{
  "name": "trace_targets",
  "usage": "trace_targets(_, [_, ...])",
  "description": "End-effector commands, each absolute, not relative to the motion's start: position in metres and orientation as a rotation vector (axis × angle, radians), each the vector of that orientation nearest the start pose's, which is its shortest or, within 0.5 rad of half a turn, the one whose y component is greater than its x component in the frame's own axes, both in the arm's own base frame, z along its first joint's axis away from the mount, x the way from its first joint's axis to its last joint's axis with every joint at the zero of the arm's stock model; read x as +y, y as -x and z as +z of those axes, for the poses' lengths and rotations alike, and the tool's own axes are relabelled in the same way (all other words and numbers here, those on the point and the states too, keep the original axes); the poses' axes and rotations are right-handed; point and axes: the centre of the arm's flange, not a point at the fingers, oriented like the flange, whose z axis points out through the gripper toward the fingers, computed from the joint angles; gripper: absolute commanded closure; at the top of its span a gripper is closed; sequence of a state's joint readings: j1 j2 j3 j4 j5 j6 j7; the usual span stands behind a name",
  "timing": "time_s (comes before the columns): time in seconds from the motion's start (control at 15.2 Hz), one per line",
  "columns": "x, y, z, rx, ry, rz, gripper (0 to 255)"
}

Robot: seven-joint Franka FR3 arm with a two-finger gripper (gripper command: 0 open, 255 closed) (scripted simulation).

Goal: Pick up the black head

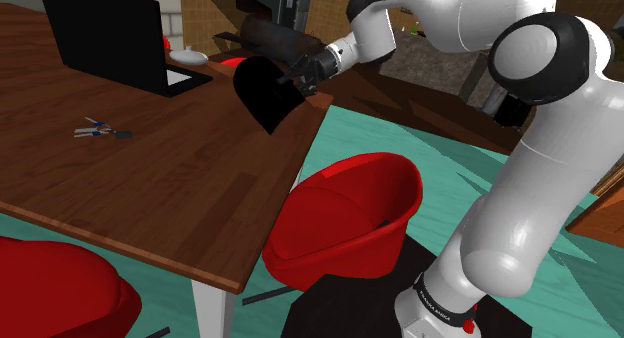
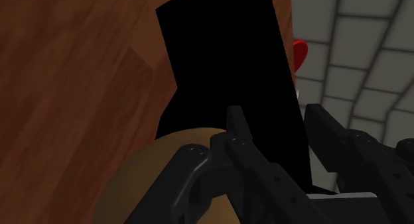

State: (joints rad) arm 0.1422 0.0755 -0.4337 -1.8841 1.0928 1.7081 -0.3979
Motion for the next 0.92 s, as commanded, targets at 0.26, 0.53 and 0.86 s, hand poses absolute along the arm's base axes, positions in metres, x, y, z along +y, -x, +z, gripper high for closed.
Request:
trace_targets(0.26, [-0.078,-0.572,0.528,0.213,2.088,-0.169,255])
trace_targets(0.53, [-0.078,-0.572,0.549,0.213,2.088,-0.169,255])
trace_targets(0.86, [-0.078,-0.572,0.566,0.213,2.088,-0.169,255])
